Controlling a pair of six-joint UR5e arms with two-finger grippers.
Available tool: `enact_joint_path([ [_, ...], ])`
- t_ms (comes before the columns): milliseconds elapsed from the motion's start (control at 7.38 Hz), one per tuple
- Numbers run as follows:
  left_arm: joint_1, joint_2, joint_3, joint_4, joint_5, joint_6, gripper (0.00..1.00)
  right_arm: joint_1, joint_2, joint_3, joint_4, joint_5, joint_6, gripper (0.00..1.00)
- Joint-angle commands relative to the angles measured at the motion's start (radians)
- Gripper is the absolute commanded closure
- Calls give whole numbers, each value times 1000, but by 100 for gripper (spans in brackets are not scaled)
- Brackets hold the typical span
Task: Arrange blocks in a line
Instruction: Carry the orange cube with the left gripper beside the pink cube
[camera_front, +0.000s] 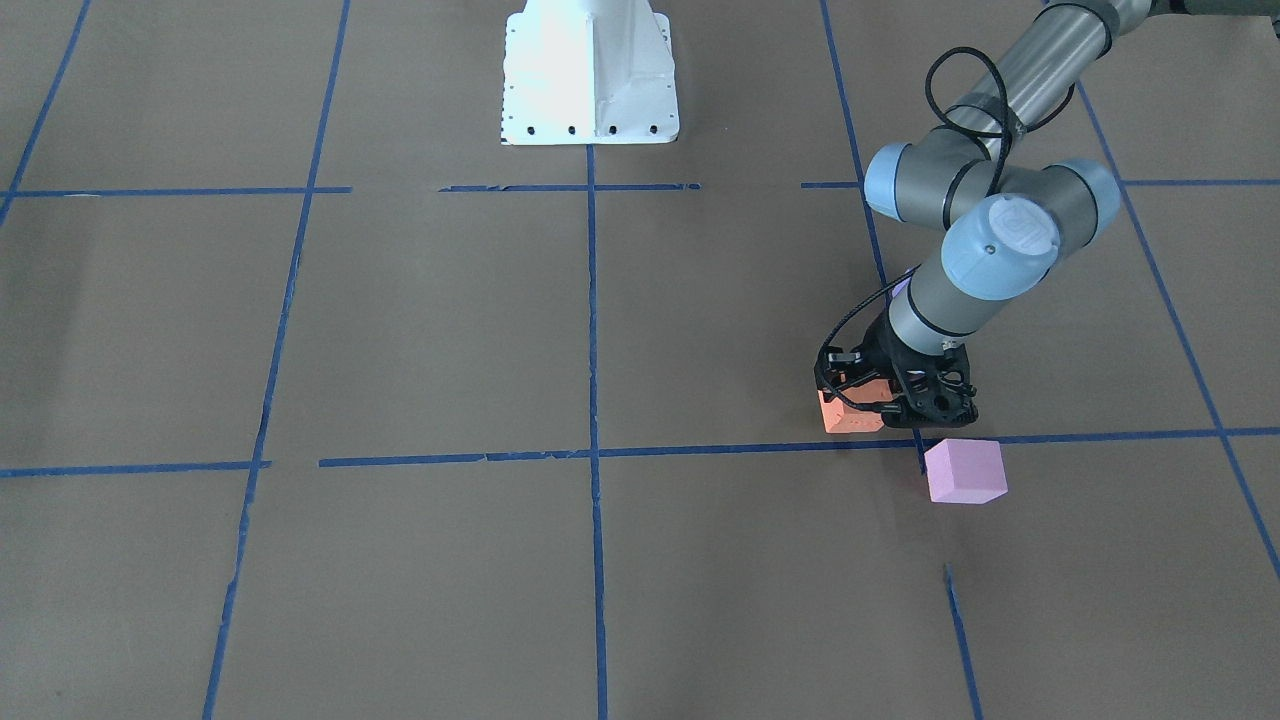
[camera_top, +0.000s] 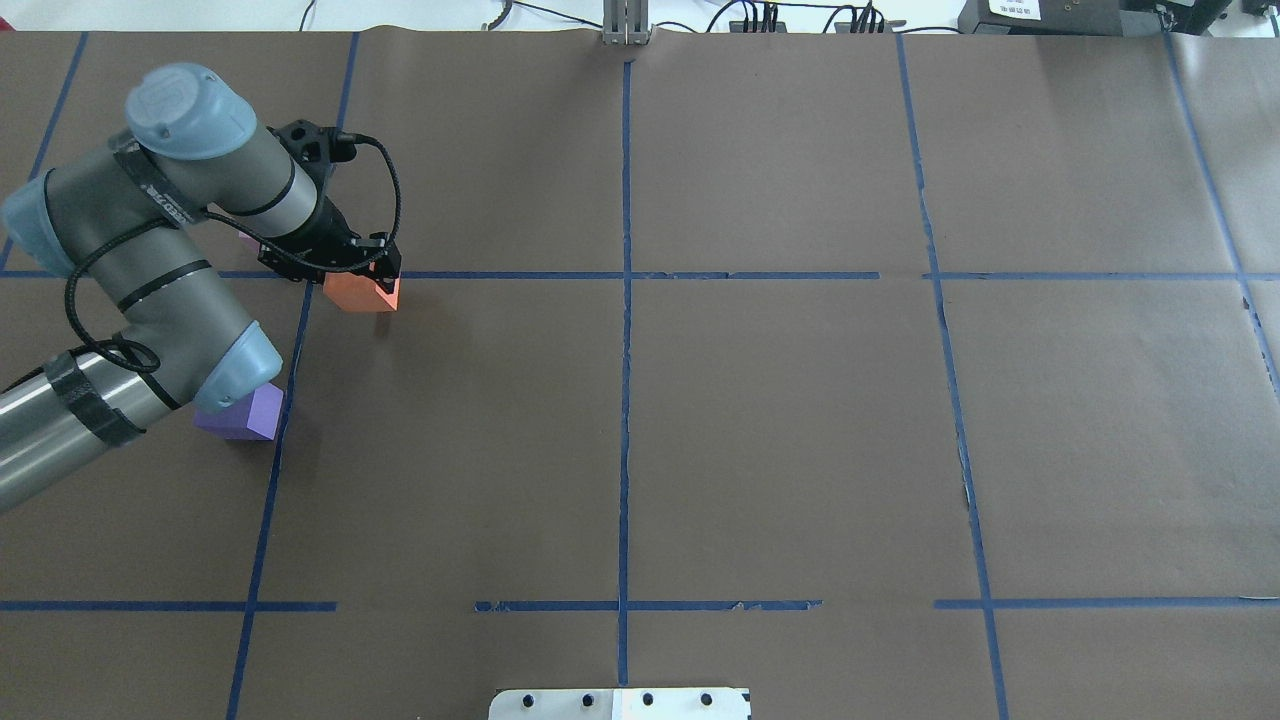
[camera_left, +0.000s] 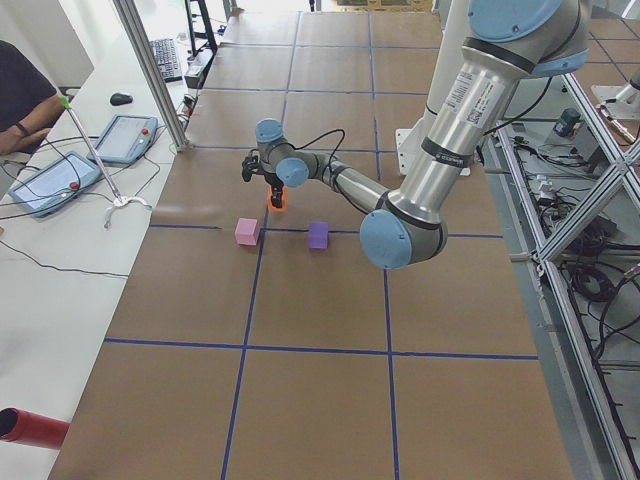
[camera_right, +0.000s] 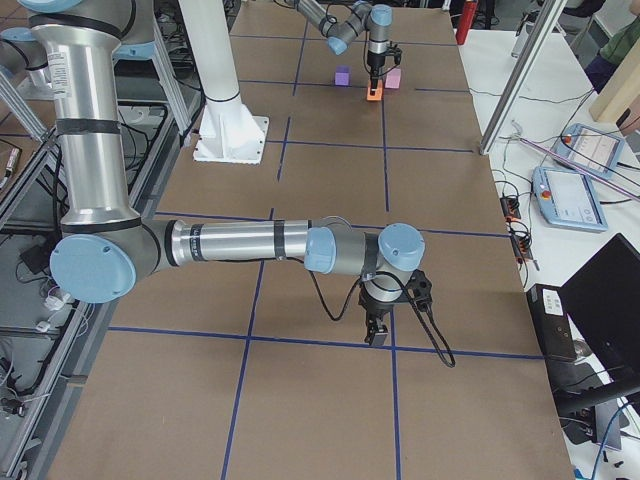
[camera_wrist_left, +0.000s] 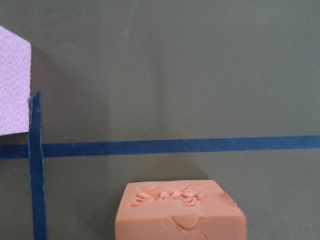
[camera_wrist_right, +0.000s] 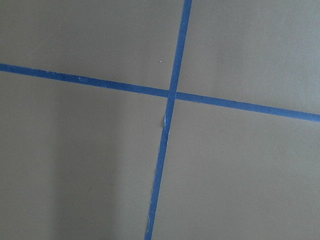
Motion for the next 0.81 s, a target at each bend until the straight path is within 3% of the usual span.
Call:
enact_joint_path([
  [0,-69,33,-113,96,-11,24,59,0,0,0,0,0,0,0],
  [407,-116,187,-255,109,-12,117,56,0,0,0,0,0,0,0],
  [678,-126,247,-253,102,-18,203,53,0,0,0,0,0,0,0],
])
